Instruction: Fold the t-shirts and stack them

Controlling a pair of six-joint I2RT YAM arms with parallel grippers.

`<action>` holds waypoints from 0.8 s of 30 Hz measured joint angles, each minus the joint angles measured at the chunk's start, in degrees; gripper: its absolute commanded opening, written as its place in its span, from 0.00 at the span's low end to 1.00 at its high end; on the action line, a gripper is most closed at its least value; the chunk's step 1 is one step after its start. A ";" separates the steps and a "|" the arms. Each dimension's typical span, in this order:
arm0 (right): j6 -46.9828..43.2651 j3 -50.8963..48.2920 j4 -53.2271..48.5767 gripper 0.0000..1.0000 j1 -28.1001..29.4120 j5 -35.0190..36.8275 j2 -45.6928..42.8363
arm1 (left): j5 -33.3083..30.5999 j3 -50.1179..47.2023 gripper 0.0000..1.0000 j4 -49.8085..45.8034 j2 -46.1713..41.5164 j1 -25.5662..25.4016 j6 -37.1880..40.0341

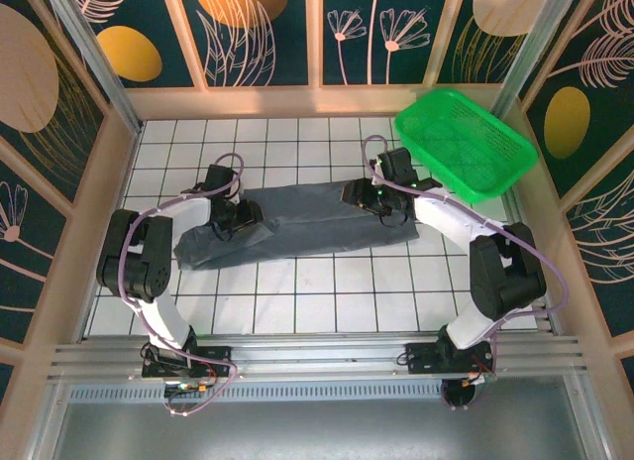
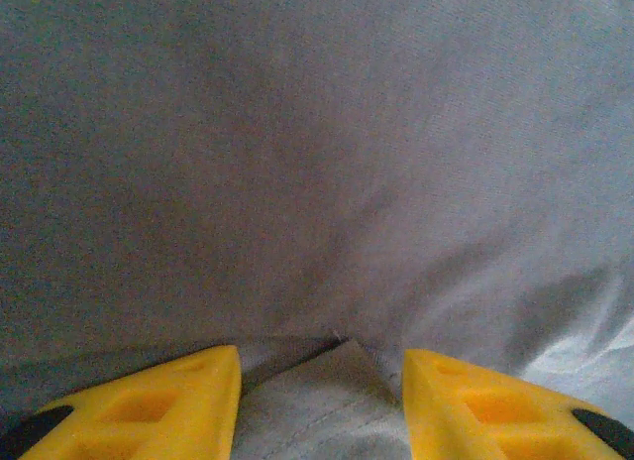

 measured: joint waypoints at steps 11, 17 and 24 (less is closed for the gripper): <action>0.02 -0.17 0.02 0.57 0.22 -0.02 0.00 | 1.05 -6.01 0.36 0.35 -6.58 -2.27 -4.37; 0.02 -0.35 0.07 0.57 0.22 0.00 0.00 | 2.14 -10.86 0.37 -0.11 -11.15 -3.93 -8.11; 0.00 -1.51 1.38 0.57 0.22 -0.92 -0.04 | -3.56 -5.42 0.49 -3.96 -12.87 -4.22 -6.78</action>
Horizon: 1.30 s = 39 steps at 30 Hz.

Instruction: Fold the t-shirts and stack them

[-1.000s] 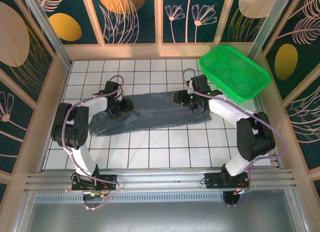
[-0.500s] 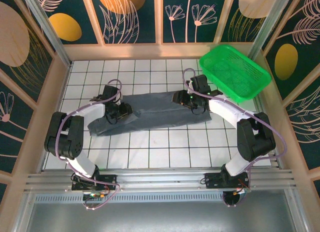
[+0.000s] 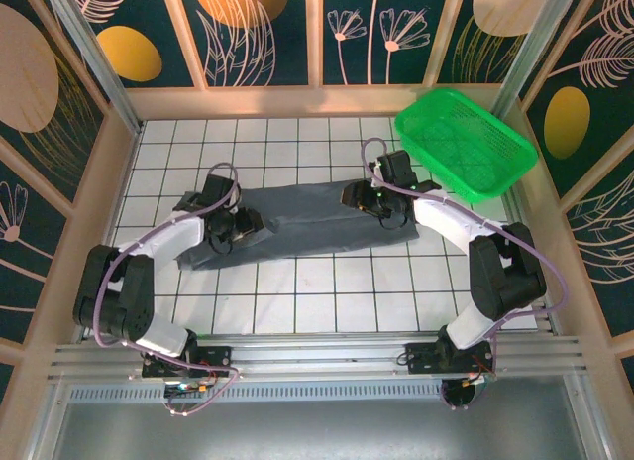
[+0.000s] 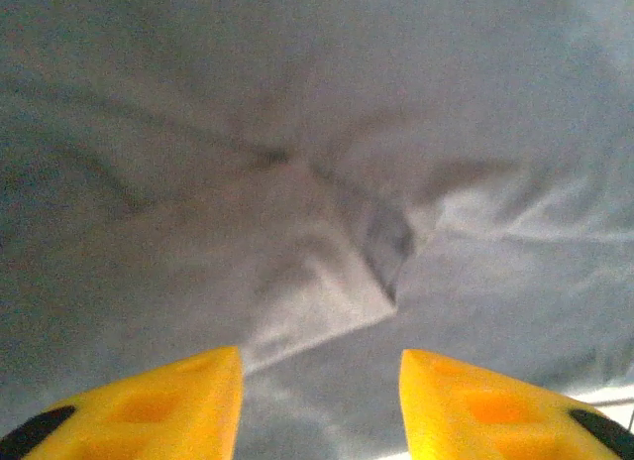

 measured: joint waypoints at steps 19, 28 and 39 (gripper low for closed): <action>-1.07 -0.70 0.87 0.57 0.33 -4.20 -0.02 | -6.23 10.99 0.57 -9.33 14.03 5.09 18.80; -1.05 -0.68 0.96 0.57 0.63 -4.17 0.00 | -3.23 7.76 0.42 -9.31 12.11 5.11 19.61; -1.07 -0.68 0.98 0.57 0.81 -4.17 0.37 | 4.37 -0.63 0.23 -9.05 3.39 4.83 16.61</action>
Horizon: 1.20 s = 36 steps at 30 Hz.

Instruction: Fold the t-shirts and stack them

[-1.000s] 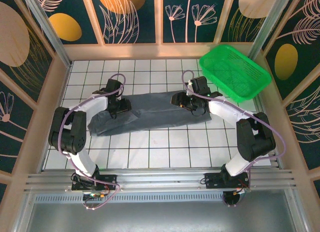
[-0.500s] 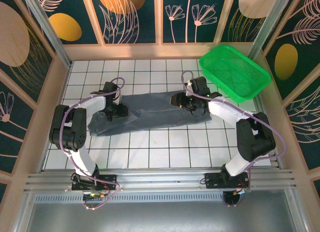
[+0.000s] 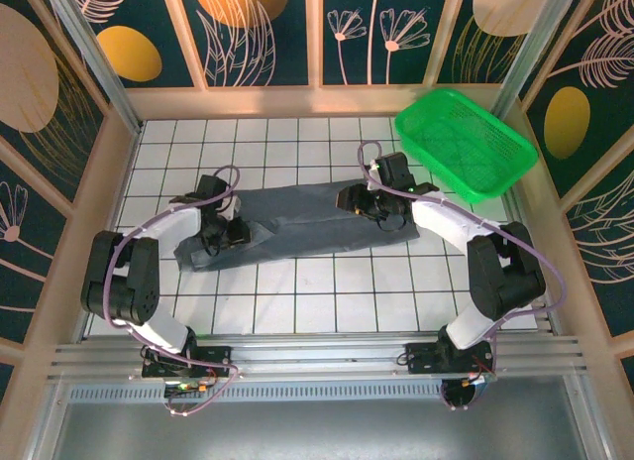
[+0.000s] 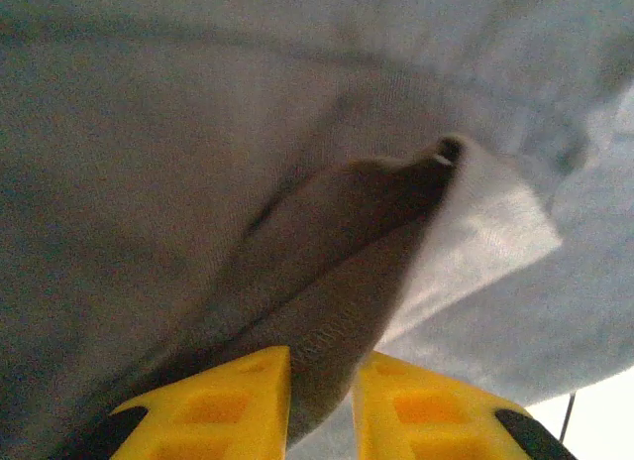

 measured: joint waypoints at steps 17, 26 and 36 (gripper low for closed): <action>0.00 0.02 0.13 0.57 0.00 0.00 1.25 | 6.16 -9.90 0.54 -0.09 -14.58 -3.52 -11.06; -0.52 0.02 0.92 0.57 0.44 -1.20 1.25 | -6.34 9.88 0.61 -0.81 -5.66 -3.48 -7.67; -1.20 -0.52 5.51 0.58 2.01 -7.91 -0.72 | -6.64 12.85 0.52 -0.02 5.51 -3.37 5.22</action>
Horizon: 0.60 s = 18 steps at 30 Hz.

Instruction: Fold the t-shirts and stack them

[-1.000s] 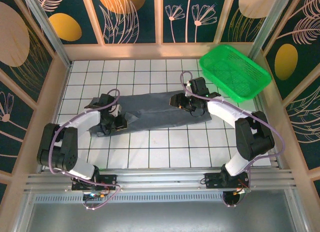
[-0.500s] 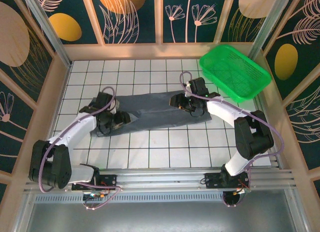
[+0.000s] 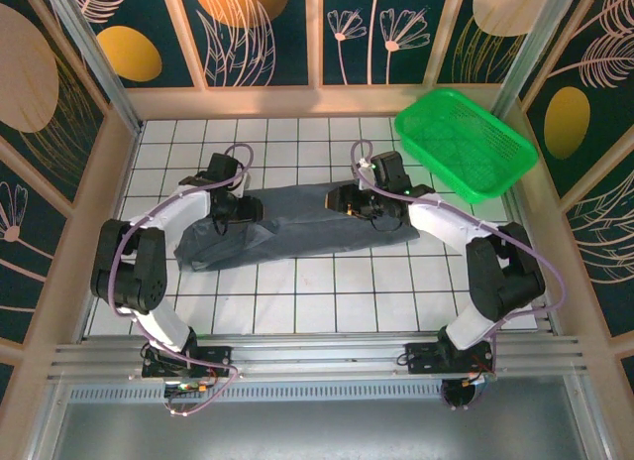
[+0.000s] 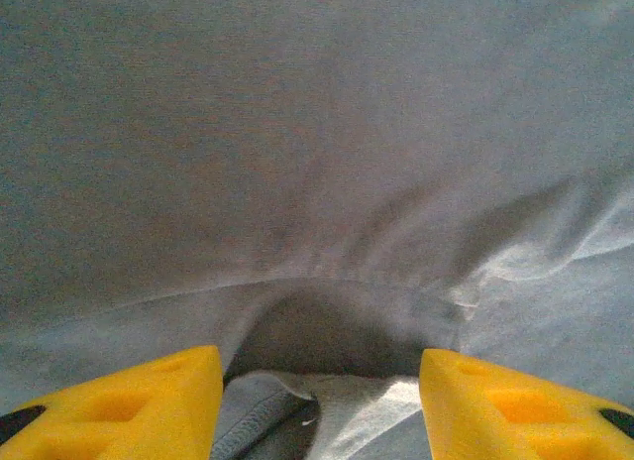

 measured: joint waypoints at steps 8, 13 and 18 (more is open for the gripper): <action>0.37 -0.28 1.05 0.58 0.07 -0.66 -0.44 | 0.68 -1.05 0.39 1.11 0.22 0.00 2.36; 0.57 -0.26 1.05 0.58 0.09 -0.66 -0.39 | 0.63 -2.45 0.37 1.81 0.24 -0.22 2.14; 0.57 -0.28 1.05 0.58 0.07 -0.66 -0.39 | 0.46 -3.37 0.21 2.62 0.22 -0.87 0.70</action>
